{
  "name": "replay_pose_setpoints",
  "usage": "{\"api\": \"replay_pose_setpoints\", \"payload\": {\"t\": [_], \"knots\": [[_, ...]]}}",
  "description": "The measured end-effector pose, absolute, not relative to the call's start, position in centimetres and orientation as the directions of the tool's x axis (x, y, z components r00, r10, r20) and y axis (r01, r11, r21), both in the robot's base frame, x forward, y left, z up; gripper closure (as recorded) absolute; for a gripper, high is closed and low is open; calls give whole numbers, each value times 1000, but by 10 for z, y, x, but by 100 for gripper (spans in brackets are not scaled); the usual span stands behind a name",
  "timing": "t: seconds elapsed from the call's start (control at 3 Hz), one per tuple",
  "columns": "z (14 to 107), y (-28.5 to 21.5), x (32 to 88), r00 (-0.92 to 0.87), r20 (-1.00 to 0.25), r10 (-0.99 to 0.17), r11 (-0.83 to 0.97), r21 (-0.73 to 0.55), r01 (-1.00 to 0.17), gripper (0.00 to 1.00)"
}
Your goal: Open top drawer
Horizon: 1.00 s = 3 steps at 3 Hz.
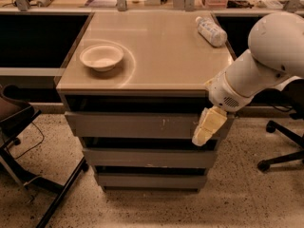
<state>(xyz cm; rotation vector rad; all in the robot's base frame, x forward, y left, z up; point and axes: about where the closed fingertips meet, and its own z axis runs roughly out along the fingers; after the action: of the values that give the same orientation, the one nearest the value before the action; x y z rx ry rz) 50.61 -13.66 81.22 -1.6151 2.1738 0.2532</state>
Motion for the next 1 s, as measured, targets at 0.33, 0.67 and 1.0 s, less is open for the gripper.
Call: {"api": "replay_pose_setpoints", "payload": {"t": [0.33,0.67,1.0], "knots": [[773,-109,499,-257,-486,-835,324,-59,-944,0],[724,-73,506,-294,-556,-778,368,-22,-930,0],[729,-70,524,-281,-589,-758,399,-77,-914,0]]}}
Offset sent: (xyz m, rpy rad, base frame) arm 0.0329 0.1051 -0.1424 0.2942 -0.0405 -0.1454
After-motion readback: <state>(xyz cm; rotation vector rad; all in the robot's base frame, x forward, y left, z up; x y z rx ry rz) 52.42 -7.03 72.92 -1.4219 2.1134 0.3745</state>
